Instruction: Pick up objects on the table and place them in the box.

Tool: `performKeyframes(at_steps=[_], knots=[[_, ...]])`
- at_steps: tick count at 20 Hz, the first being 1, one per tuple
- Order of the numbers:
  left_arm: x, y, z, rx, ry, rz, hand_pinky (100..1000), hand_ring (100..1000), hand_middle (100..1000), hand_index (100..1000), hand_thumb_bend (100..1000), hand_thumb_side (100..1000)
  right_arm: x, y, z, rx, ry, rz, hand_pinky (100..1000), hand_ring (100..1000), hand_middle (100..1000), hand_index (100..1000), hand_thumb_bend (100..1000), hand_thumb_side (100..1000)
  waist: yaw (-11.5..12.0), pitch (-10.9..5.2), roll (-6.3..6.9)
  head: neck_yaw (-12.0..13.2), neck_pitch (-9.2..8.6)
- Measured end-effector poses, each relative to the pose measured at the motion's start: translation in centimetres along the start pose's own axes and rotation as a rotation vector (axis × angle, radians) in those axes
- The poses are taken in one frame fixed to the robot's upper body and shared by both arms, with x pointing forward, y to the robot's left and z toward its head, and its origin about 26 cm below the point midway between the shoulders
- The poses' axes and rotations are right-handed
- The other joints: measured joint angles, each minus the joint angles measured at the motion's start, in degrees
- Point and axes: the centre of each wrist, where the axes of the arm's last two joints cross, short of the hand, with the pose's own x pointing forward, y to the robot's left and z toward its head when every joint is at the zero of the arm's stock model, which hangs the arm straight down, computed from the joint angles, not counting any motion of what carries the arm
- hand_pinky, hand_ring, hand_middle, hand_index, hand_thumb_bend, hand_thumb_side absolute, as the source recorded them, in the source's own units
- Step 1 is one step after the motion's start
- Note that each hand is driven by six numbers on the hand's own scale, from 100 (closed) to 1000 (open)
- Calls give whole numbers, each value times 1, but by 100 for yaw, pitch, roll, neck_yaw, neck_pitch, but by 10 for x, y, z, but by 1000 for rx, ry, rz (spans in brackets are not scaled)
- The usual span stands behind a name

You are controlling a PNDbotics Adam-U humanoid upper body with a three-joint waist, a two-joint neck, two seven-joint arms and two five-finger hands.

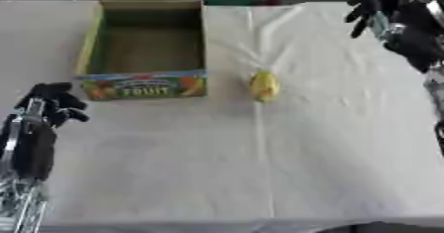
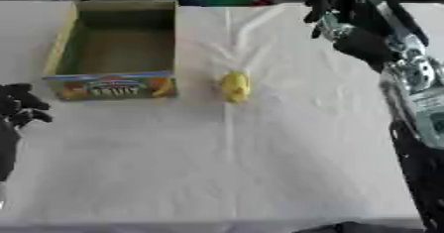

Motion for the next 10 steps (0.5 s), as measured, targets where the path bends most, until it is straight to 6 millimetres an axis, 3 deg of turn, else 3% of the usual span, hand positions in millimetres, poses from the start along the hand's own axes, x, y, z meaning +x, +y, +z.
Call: performKeyframes(at_steps=[6,7,10], knots=[[0,0,0,-4,-2,0,482,560,496,688,100,767,-5,0,-16,172,-9,141,528,692,746,847,100,211,35,-6,3,-49,0],[0,0,0,-5,-2,0,482,560,496,688,100,768,-6,1,-19,201,-9,168,533,701,751,850,100,167,37,-7,4,-56,0],[0,0,0,-7,-1,0,483,560,496,688,100,765,-12,6,-27,290,0,237,552,727,770,861,100,200,39,-17,9,-81,0]])
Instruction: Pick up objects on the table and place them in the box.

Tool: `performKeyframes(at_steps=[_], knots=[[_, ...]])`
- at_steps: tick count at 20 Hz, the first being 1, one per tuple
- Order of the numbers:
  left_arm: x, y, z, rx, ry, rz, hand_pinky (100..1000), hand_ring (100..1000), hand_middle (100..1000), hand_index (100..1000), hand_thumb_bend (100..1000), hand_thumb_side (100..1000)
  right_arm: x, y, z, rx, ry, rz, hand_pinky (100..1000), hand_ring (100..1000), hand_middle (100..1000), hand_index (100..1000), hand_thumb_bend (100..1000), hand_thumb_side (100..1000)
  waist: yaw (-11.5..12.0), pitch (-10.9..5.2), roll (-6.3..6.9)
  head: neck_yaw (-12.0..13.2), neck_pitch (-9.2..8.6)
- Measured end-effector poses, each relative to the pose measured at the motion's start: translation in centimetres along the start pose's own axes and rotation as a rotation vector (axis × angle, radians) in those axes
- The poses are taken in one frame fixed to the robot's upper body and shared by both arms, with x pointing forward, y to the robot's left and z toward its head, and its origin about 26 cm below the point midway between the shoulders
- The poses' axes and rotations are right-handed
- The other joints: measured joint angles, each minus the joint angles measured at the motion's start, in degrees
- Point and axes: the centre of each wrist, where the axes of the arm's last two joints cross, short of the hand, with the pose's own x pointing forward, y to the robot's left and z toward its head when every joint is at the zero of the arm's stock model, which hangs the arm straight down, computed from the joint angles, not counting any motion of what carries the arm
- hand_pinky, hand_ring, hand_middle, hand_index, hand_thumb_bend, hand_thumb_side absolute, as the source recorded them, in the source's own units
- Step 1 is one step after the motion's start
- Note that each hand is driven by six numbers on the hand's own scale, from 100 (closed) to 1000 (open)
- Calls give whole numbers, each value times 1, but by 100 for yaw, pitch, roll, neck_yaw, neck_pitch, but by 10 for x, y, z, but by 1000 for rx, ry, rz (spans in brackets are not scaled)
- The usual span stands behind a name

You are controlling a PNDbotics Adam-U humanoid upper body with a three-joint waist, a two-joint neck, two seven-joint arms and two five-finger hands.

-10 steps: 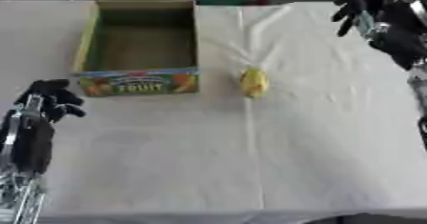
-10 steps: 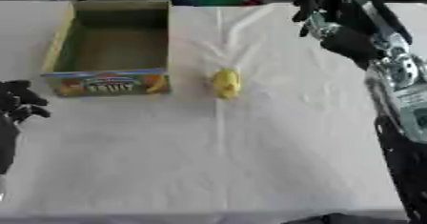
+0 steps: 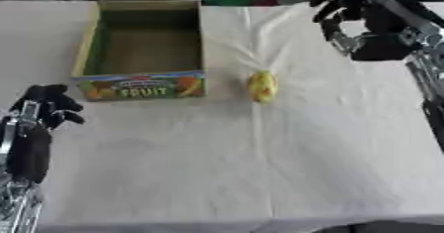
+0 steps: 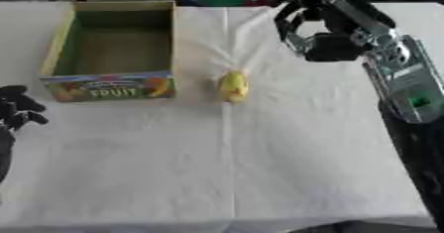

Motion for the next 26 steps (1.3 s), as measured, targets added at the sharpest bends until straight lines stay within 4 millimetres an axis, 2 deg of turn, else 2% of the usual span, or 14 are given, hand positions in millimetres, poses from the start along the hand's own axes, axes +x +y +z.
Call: performKeyframes(at_steps=[6,14,26], knots=[[0,-1,0,-10,1,2,482,561,497,688,100,766,-11,12,-21,174,15,100,601,774,816,881,100,200,35,-18,19,-57,0],[-1,-2,0,-16,2,2,482,562,497,689,100,766,-26,39,-47,342,30,181,632,796,832,889,100,212,51,-19,35,-129,0],[-1,-3,0,-28,1,3,483,564,499,691,100,766,-40,69,-61,432,23,272,694,848,859,900,100,225,79,-18,40,-177,-3]])
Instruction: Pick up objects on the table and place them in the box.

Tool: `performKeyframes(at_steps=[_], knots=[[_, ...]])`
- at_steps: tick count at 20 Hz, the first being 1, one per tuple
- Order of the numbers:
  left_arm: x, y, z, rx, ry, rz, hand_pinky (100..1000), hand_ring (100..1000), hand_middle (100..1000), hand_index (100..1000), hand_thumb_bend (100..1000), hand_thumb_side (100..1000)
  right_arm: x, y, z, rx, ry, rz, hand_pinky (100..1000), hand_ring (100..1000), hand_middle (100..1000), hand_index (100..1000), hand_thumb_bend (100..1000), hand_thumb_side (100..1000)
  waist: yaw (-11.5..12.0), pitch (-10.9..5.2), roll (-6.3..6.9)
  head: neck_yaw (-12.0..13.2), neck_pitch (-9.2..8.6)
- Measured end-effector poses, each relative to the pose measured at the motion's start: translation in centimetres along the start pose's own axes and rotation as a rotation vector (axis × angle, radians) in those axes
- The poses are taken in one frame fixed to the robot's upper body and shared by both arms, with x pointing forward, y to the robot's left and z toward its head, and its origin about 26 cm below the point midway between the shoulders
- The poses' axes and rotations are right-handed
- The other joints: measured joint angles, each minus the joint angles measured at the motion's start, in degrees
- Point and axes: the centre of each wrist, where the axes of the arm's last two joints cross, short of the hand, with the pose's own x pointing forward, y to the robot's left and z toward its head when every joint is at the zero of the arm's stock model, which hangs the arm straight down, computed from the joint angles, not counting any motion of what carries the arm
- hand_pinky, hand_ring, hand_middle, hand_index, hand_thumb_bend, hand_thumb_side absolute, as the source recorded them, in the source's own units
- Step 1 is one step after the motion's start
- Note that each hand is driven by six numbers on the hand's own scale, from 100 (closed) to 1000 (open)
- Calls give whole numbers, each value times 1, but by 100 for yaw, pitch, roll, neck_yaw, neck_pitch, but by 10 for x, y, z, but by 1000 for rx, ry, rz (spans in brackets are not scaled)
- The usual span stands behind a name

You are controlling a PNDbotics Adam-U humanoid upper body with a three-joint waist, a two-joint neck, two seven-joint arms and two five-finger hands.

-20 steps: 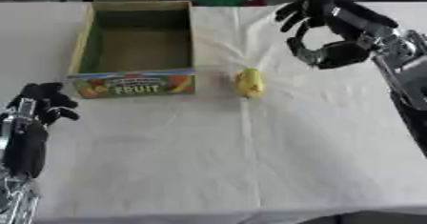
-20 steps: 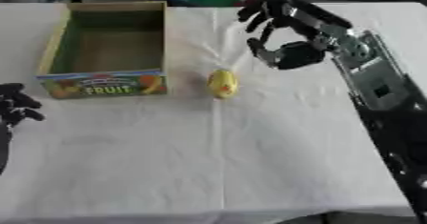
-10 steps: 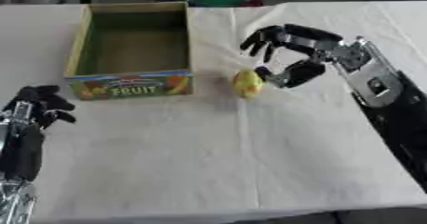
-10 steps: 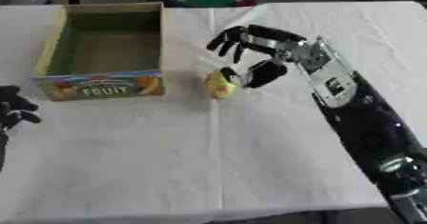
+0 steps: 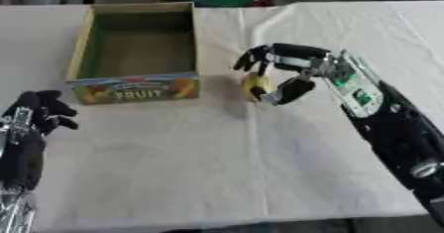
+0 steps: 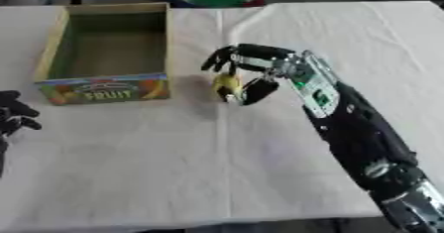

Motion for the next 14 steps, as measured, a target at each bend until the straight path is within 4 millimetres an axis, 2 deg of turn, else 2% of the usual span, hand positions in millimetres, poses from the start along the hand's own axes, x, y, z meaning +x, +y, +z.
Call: performKeyframes(at_steps=[7,14], knots=[[0,0,0,-2,0,0,483,564,499,691,100,767,1,2,-4,-3,10,95,774,889,884,912,100,246,16,0,-8,-3,-44],[0,0,0,-3,1,0,483,565,500,692,100,767,2,3,-7,12,44,289,794,886,895,917,100,299,31,0,-26,-8,-52]])
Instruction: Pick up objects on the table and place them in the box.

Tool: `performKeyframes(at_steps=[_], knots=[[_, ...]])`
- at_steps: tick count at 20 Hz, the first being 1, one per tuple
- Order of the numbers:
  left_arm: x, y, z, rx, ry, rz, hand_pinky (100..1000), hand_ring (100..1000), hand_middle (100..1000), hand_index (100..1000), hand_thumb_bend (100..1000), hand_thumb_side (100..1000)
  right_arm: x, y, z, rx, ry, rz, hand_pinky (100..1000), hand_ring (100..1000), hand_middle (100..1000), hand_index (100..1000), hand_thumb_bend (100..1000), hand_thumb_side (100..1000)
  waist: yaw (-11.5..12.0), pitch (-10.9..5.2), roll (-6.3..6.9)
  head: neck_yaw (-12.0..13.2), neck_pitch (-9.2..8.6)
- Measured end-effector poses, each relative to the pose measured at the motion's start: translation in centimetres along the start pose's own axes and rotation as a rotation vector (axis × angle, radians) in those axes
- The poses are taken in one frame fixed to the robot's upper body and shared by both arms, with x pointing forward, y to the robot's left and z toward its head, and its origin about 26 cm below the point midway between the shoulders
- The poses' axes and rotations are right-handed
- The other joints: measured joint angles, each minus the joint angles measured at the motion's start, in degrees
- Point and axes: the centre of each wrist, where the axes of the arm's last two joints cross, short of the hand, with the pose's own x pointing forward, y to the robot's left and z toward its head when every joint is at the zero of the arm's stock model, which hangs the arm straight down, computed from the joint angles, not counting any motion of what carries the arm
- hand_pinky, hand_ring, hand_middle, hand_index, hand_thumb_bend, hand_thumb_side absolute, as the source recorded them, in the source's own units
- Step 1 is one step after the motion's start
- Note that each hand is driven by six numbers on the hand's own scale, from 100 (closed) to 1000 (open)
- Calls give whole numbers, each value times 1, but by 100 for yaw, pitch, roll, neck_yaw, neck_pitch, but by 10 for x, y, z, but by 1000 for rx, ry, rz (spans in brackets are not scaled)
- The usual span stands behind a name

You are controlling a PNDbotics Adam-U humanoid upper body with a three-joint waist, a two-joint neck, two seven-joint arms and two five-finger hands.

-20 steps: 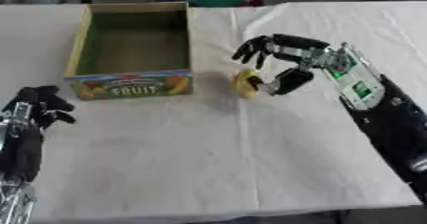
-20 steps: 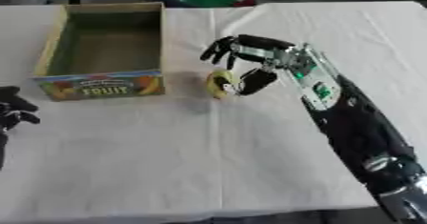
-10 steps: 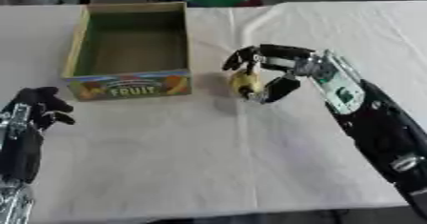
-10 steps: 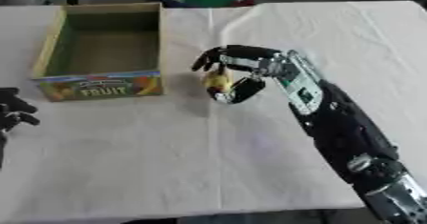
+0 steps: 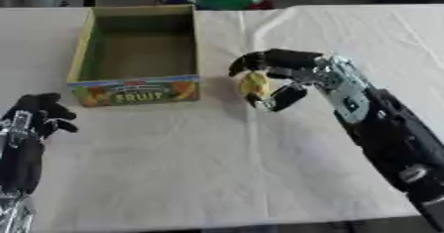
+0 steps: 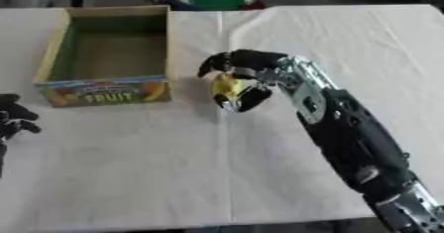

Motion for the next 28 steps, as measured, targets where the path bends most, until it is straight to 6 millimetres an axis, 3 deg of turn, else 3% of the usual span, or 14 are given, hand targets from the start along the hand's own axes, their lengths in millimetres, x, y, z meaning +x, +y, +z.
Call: performKeyframes(at_steps=[8,10,11,12,13,15,21,24,28], knots=[[-1,0,0,-1,6,0,483,566,500,692,100,768,-5,12,-2,66,44,138,772,854,872,891,100,353,0,0,-19,-5,-40],[-1,0,0,-1,6,0,483,566,500,692,100,768,-6,14,-1,78,53,154,707,788,816,845,100,349,0,0,-20,-6,-41],[-1,0,0,-1,6,0,483,566,501,692,100,769,-6,14,-1,75,57,161,641,712,763,798,100,324,0,0,-20,-7,-41],[-1,0,0,-1,6,0,483,566,501,692,100,769,-6,14,-2,67,61,167,634,701,757,792,100,322,1,0,-20,-7,-41],[-1,0,0,-1,6,0,483,566,501,692,100,769,-6,14,-2,59,63,172,553,595,705,739,100,293,1,0,-20,-8,-41],[-1,0,0,-1,6,0,483,567,501,692,100,769,-7,15,-2,35,69,175,487,507,650,691,100,261,1,0,-21,-9,-42],[-1,0,0,-2,6,0,483,567,501,692,100,769,-10,17,0,-69,66,169,292,293,518,579,100,213,1,0,-20,-8,-42],[-1,0,0,-2,6,0,483,567,501,692,100,769,-11,14,1,-134,60,159,255,259,485,560,100,204,-1,0,-20,-6,-42],[-1,0,0,-2,6,0,483,568,502,692,100,769,-11,-12,1,-246,37,155,236,247,465,552,100,199,-6,-1,-20,-2,-41]])
